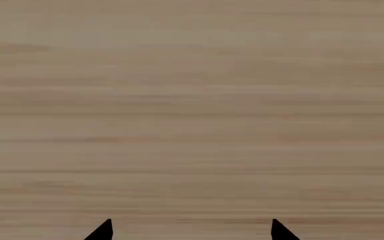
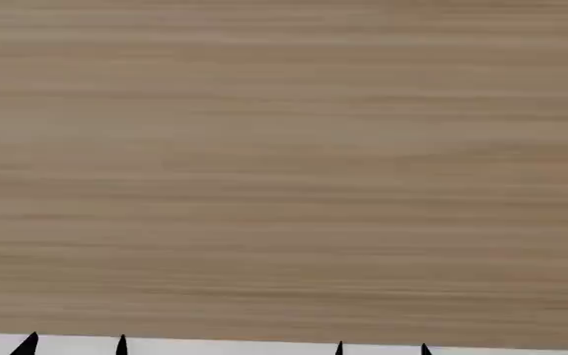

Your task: Put the right moka pot on the stove.

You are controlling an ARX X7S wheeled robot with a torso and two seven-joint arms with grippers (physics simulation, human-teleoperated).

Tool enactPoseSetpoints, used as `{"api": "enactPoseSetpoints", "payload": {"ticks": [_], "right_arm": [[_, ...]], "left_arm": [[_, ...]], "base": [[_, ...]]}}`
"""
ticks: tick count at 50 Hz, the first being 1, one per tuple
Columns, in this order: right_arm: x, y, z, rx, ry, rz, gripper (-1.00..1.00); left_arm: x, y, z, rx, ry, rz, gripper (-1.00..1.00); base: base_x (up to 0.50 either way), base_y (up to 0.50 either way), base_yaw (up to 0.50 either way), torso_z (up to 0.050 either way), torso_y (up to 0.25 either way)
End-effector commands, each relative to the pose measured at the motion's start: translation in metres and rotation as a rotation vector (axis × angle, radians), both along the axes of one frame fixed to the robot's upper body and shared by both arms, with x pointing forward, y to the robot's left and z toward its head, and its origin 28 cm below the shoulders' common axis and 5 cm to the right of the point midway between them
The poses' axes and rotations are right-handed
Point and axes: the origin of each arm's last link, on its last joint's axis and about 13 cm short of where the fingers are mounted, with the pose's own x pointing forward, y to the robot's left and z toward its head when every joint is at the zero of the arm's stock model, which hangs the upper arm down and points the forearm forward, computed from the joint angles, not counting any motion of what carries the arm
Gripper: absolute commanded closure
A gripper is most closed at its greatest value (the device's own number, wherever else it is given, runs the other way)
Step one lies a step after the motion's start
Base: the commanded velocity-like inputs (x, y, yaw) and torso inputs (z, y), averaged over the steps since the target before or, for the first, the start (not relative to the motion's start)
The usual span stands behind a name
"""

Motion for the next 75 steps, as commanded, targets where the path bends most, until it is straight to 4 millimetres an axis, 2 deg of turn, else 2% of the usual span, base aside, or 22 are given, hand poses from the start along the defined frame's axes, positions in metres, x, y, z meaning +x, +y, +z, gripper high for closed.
{"api": "enactPoseSetpoints", "payload": {"ticks": [1, 26, 53, 75], "right_arm": [[0.0000, 0.0003, 0.0000, 0.000, 0.000, 0.000, -1.00], [0.0006, -0.0005, -0.0023, -0.019, 0.021, -0.016, -1.00], [0.0015, -0.0019, -0.0038, -0.032, 0.030, -0.020, -1.00], [0.0008, -0.0027, -0.0045, -0.034, 0.028, -0.023, -1.00]], "left_arm": [[0.0000, 0.0001, 0.0000, 0.000, 0.000, 0.000, -1.00], [-0.0008, 0.0004, 0.0014, -0.005, -0.019, -0.012, -1.00], [-0.0014, 0.0004, 0.0018, -0.008, -0.021, -0.026, -1.00], [-0.0012, 0.0003, 0.0008, -0.012, -0.017, -0.024, -1.00]], "base": [[0.00, 0.00, 0.00, 0.000, 0.000], [0.00, 0.00, 0.00, 0.001, 0.000], [0.00, 0.00, 0.00, 0.026, 0.005], [0.00, 0.00, 0.00, 0.040, 0.032]]}}
